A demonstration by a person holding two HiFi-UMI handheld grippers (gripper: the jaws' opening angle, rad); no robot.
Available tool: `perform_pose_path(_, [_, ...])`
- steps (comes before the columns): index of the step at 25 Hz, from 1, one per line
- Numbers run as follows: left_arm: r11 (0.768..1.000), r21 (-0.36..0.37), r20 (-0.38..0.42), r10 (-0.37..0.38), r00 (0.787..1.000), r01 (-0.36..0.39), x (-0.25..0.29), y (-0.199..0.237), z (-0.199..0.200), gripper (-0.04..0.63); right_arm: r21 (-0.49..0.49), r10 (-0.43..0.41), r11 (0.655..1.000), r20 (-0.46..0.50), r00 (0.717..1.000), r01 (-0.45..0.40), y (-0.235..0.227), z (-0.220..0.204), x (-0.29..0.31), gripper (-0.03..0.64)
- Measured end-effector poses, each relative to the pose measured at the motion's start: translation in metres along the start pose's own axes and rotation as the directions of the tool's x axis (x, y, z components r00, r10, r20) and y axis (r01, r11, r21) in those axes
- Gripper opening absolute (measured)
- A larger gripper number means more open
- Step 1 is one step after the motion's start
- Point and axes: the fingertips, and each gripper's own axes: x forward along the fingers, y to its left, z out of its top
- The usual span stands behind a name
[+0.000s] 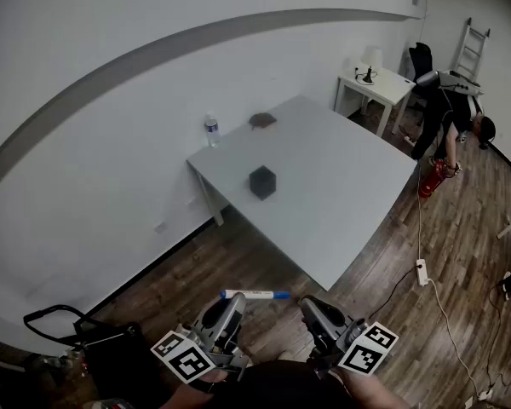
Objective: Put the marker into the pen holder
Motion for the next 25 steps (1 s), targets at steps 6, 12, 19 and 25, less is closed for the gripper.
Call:
perform_pose_path(6, [1.000, 0.020, 0.006, 0.010, 1.000, -0.010, 0.010, -0.004, -0.005, 0.067, -0.003, 0.013, 1.000, -0.006, 1.000, -0.013, -0.008, 0.006, -0.006, 0.014])
perform_pose_path(12, [0.999, 0.037, 0.012, 0.036, 0.999, -0.037, 0.018, -0.007, -0.010, 0.067, 0.008, 0.018, 1.000, -0.014, 1.000, -0.018, -0.018, 0.009, -0.012, 0.014])
perform_pose_path(19, [0.997, 0.055, 0.004, 0.053, 0.999, -0.054, 0.029, -0.004, -0.009, 0.067, 0.020, 0.005, 1.000, -0.012, 1.000, -0.004, -0.028, 0.014, -0.017, 0.014])
perform_pose_path(25, [0.997, 0.055, -0.014, 0.055, 0.998, -0.054, 0.044, 0.009, -0.007, 0.067, 0.024, -0.010, 1.000, -0.016, 1.000, 0.010, -0.039, 0.014, -0.006, 0.015])
